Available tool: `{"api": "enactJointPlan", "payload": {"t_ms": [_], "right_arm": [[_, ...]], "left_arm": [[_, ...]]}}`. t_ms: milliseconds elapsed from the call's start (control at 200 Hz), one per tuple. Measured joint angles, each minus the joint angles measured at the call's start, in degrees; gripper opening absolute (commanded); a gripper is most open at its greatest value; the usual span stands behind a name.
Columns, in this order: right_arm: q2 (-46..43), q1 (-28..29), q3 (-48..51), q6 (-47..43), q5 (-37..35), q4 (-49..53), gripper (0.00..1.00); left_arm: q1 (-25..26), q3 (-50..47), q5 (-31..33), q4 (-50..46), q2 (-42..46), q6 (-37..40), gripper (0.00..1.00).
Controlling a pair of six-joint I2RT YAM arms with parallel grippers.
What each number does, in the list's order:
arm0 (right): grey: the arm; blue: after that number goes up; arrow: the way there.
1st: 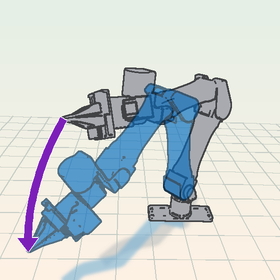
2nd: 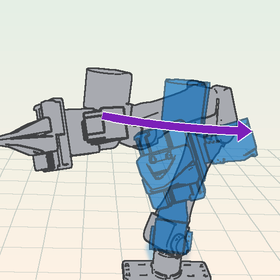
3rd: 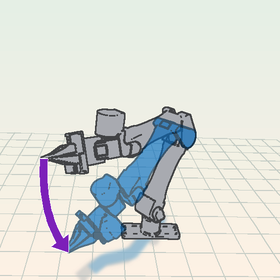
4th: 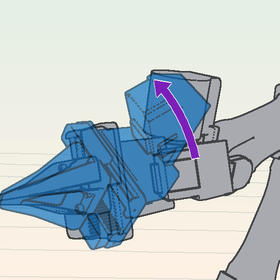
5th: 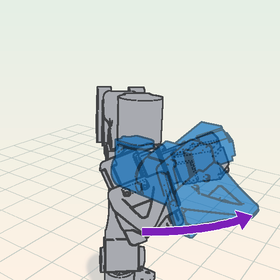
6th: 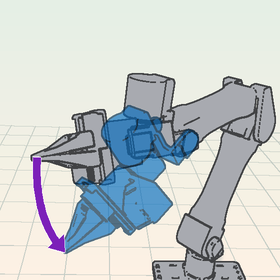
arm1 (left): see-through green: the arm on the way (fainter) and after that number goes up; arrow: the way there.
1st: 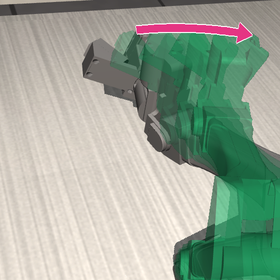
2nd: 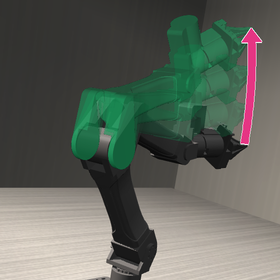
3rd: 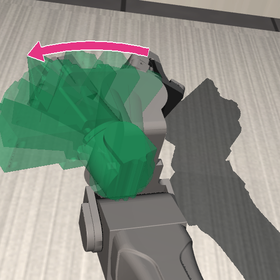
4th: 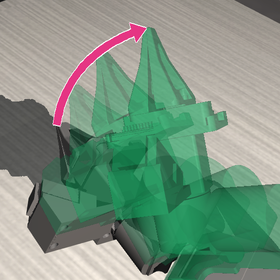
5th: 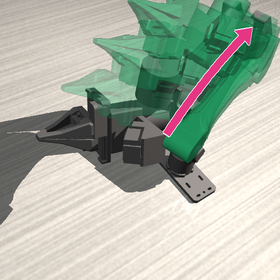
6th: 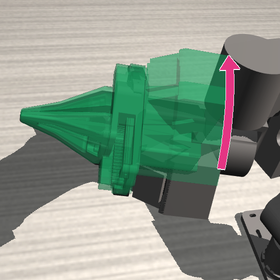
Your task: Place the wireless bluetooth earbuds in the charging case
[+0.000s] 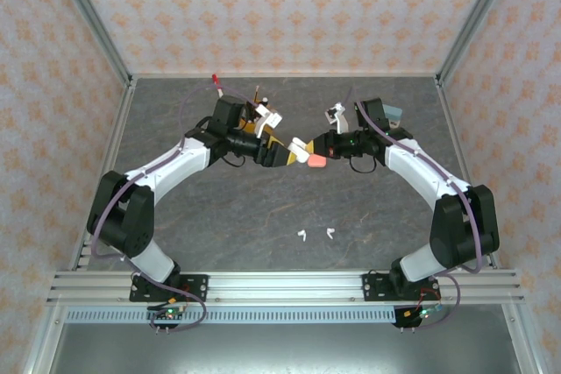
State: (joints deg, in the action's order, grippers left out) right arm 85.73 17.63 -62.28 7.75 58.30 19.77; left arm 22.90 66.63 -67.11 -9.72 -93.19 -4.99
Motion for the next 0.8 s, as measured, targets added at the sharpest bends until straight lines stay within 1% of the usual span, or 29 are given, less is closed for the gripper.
{"api": "enactJointPlan", "payload": {"t_ms": [65, 240, 445, 636, 801], "right_arm": [[0.0, 0.0, 0.13, -0.15, 0.24, 0.02, 0.0], [0.0, 0.0, 0.15, -0.55, 0.5, 0.02, 0.0], [0.0, 0.0, 0.15, -1.01, 0.94, 0.04, 0.0], [0.0, 0.0, 0.15, -1.33, 1.31, 0.39, 0.0], [0.0, 0.0, 0.15, -1.46, 1.31, 0.44, 0.0]], "left_arm": [[0.02, 1.86, -0.87, -1.99, -1.05, 1.14, 0.7], [0.07, 7.1, -3.17, -8.92, -3.54, 5.9, 0.65], [0.76, 10.36, -5.18, -16.57, -5.4, 11.06, 0.62], [1.11, 11.67, -6.01, -20.15, -7.52, 13.25, 0.59], [1.14, 12.52, -6.01, -21.29, -8.44, 14.1, 0.57]]}}
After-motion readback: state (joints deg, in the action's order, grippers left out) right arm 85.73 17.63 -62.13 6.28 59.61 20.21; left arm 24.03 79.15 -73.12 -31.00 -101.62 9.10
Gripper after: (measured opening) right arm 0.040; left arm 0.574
